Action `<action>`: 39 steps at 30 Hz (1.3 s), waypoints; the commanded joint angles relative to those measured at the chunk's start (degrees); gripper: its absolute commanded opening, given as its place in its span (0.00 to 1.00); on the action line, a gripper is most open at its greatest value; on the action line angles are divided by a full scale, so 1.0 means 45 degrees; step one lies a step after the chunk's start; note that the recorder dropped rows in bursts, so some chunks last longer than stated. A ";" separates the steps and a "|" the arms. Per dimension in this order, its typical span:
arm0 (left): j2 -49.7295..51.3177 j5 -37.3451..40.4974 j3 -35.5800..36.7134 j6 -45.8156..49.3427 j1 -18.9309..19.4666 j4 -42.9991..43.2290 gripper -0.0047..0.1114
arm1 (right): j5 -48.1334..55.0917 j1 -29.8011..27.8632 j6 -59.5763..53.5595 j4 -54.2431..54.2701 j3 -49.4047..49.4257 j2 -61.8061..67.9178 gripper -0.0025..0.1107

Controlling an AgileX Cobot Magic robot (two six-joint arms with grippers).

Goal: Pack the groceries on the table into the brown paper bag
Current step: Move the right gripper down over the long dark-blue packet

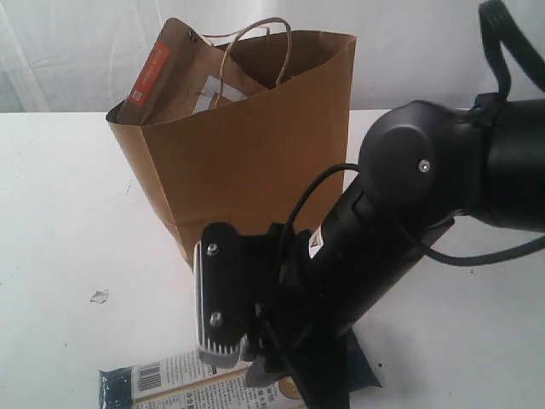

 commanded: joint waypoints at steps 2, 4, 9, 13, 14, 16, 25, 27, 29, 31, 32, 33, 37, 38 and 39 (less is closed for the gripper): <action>-0.0123 0.0085 0.0621 -0.0060 -0.0086 -0.0056 0.04 | -0.0291 0.0768 -0.1354 -0.0052 -0.0095 0.0143 0.53; -0.0173 0.0084 0.1251 -0.0060 -0.0086 -0.0081 0.04 | -0.0548 0.1071 -0.1354 -0.0052 -0.0095 0.0321 0.64; -0.0299 -0.0673 0.2271 -0.0067 -0.0086 -0.0017 0.04 | -0.1589 0.1601 -0.1354 0.0373 -0.0061 0.0890 0.67; -0.0318 -0.1660 0.2271 -0.0067 -0.0086 -0.0058 0.04 | -0.1981 0.1657 -0.1264 0.1228 -0.0061 0.1077 0.67; -0.0318 -0.1660 0.2271 -0.0067 -0.0086 -0.0058 0.04 | -0.1981 0.1657 -0.1122 0.1447 -0.0061 0.1077 0.67; -0.0318 -0.1660 0.2271 -0.0067 -0.0086 -0.0058 0.04 | -0.1981 0.1657 -0.0889 0.2031 -0.0061 0.1077 0.67; -0.0318 -0.1688 0.2271 -0.0067 -0.0086 -0.0058 0.04 | -0.1842 0.1657 0.0657 0.2434 -0.0061 0.1077 0.67; -0.0318 -0.1688 0.2271 -0.0067 -0.0086 -0.0058 0.04 | -0.1688 0.1657 0.0641 0.2434 -0.0061 0.1077 0.67; -0.0318 -0.1688 0.2271 -0.0067 -0.0086 -0.0058 0.04 | -0.1582 0.1657 0.0613 0.2405 -0.0061 0.1077 0.71; -0.0318 -0.1688 0.2271 -0.0067 -0.0086 -0.0058 0.04 | -0.1228 0.1657 0.0613 0.2405 -0.0061 0.1077 0.78; -0.0318 -0.1688 0.2271 -0.0067 -0.0086 -0.0058 0.04 | -0.1095 0.1657 0.0613 0.2357 -0.0061 0.1077 0.78; -0.0318 -0.1688 0.2271 -0.0067 -0.0086 -0.0058 0.04 | -0.0826 0.1657 0.1134 0.2357 -0.0061 0.1077 0.78; -0.0318 -0.1688 0.2271 -0.0067 -0.0086 -0.0058 0.04 | -0.1405 0.1657 0.2299 0.2356 -0.0061 0.1423 0.78; -0.0318 -0.1688 0.2271 -0.0067 -0.0086 -0.0058 0.04 | -0.1405 0.1657 0.2413 0.2382 -0.0061 0.1523 0.78; -0.0318 -0.1688 0.2271 -0.0067 -0.0086 -0.0058 0.04 | -0.1354 0.1657 0.2510 0.2382 -0.0061 0.1584 0.78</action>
